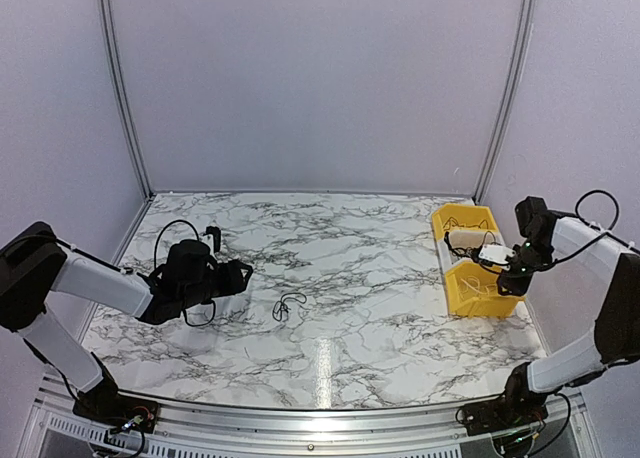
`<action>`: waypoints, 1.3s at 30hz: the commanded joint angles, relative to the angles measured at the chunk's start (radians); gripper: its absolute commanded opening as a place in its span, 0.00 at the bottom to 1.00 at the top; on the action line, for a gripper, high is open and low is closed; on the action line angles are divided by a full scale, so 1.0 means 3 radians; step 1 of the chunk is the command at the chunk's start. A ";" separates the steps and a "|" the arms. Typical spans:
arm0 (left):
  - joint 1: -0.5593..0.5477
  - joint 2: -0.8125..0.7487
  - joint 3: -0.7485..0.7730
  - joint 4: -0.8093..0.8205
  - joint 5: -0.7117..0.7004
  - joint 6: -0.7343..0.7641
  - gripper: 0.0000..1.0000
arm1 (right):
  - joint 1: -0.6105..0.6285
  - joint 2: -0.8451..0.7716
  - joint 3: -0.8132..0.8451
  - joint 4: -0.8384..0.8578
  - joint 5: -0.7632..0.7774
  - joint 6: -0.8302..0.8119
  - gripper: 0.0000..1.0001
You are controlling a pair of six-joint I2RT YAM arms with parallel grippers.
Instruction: Untangle the cables
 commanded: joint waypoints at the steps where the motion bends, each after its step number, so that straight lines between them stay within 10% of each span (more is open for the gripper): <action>1: -0.0009 0.0046 0.0026 0.0078 0.0041 0.0063 0.56 | -0.0025 -0.0319 0.0403 -0.0380 -0.0105 -0.0064 0.40; 10: -0.0016 0.0162 0.0091 0.0078 0.0869 0.0250 0.59 | 0.0070 -0.0598 0.0531 -0.0618 -0.1051 0.0066 0.39; 19: -0.0126 0.0311 0.0029 0.0033 0.1314 0.0276 0.58 | 0.1292 -0.0570 0.0188 0.0331 -0.1475 0.0784 0.36; 39: -0.0127 0.0912 0.0567 -0.0273 0.1510 0.0130 0.06 | 0.2319 0.0314 0.0574 0.0900 -0.1509 0.1111 0.31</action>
